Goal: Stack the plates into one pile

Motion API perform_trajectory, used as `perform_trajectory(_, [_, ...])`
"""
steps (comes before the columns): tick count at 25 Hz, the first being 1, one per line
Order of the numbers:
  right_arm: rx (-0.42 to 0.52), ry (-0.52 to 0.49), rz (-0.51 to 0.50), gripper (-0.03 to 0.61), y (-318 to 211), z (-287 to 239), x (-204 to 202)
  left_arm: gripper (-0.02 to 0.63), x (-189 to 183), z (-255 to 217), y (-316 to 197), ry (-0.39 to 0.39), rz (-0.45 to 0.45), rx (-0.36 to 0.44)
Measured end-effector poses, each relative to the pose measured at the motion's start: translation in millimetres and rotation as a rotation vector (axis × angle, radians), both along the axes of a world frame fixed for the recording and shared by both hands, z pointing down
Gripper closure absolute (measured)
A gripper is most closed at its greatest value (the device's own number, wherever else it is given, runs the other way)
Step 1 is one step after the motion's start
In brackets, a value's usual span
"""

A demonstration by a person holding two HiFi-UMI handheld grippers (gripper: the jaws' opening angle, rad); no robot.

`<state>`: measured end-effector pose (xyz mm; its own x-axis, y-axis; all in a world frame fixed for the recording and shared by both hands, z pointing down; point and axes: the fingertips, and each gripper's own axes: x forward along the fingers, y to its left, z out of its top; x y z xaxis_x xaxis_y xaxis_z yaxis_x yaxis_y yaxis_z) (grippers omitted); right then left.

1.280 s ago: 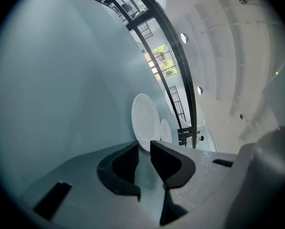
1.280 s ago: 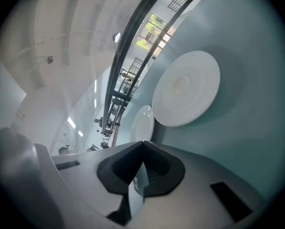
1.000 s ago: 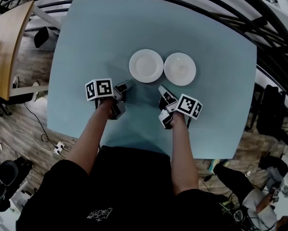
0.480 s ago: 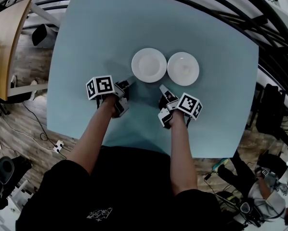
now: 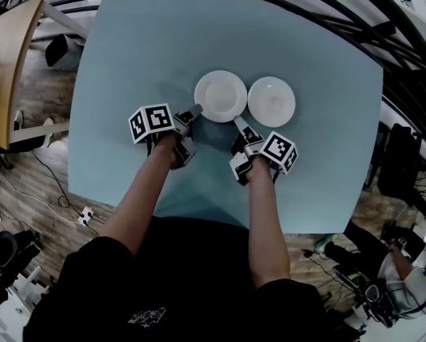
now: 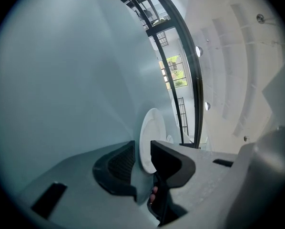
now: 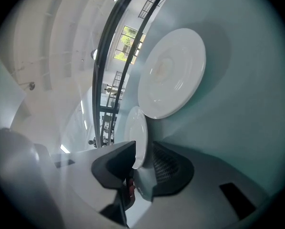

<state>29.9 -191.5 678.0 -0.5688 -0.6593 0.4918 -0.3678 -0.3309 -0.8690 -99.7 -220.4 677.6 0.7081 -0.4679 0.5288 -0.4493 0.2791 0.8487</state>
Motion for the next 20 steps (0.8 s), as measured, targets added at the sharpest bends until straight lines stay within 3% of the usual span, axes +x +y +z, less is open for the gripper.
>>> perform_trajectory(6, [-0.007,0.02,0.03,0.479,-8.7,1.2,-6.1,0.529,-1.7,1.5,-3.1,-0.004,0.002,-0.011])
perform_trajectory(10, [-0.027,0.035,0.037,0.521,-9.6,5.1,-7.6,0.531,-1.2,5.5,-2.0,-0.005,0.008,-0.027])
perform_trajectory(13, [-0.031,0.04,0.037,0.552,-11.2,5.9,-7.6,0.546,0.6,7.0,-3.0,-0.021,0.028,-0.033])
perform_trajectory(15, [-0.03,0.037,0.033,0.552,-12.2,5.9,-6.9,0.579,0.8,8.5,-3.2,-0.026,0.028,-0.035])
perform_trajectory(20, [-0.009,0.036,0.016,0.552,-10.4,3.7,-2.5,0.586,4.9,5.3,-1.5,0.003,0.021,-0.013])
